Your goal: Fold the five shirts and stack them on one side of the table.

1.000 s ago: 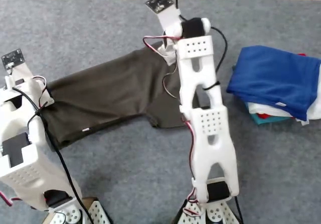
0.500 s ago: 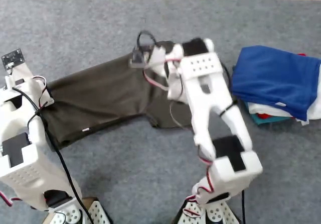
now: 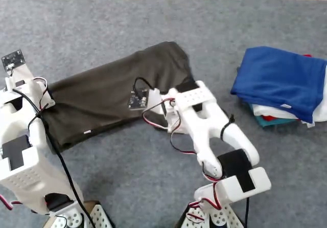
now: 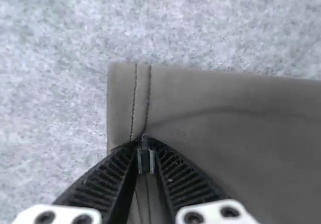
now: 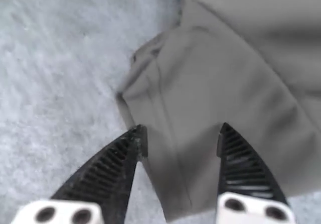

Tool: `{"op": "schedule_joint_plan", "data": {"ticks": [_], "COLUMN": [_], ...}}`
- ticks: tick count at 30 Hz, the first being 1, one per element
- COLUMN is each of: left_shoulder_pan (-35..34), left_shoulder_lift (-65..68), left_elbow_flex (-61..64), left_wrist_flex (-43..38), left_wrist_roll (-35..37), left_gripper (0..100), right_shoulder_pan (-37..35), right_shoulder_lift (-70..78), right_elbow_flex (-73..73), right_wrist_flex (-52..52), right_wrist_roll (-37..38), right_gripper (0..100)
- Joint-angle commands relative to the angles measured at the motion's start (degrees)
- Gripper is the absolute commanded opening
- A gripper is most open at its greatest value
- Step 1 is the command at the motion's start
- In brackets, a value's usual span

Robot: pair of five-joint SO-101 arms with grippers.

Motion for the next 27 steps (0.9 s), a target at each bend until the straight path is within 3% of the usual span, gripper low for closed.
{"op": "schedule_joint_plan", "data": {"ticks": [1, 7, 14, 17, 27], "left_shoulder_pan": [-1.01, -1.1, -1.27, -1.27, -1.19], "left_shoulder_lift": [-1.41, -1.41, -1.41, -1.41, -1.41], "left_elbow_flex": [-1.19, -1.19, -1.1, -0.66, -0.66], "left_wrist_flex": [-0.97, -1.14, -1.23, -1.32, -1.32], "left_wrist_roll": [0.26, 0.18, 0.09, 0.09, 0.0], "left_gripper": [3, 3, 3, 3, 3], "right_shoulder_pan": [-0.62, -0.62, 0.0, 0.79, 0.88], "right_shoulder_lift": [3.21, 9.36, 9.98, 9.98, 12.88], "right_elbow_flex": [-0.04, -1.54, -2.51, -4.35, -34.42], "right_wrist_flex": [-2.73, -5.36, -5.8, -6.15, 21.63], "right_wrist_roll": [0.62, 0.62, 0.62, 0.44, 0.44], "right_gripper": [23.7, 23.2, 1.0, 3.1, 1.4]}}
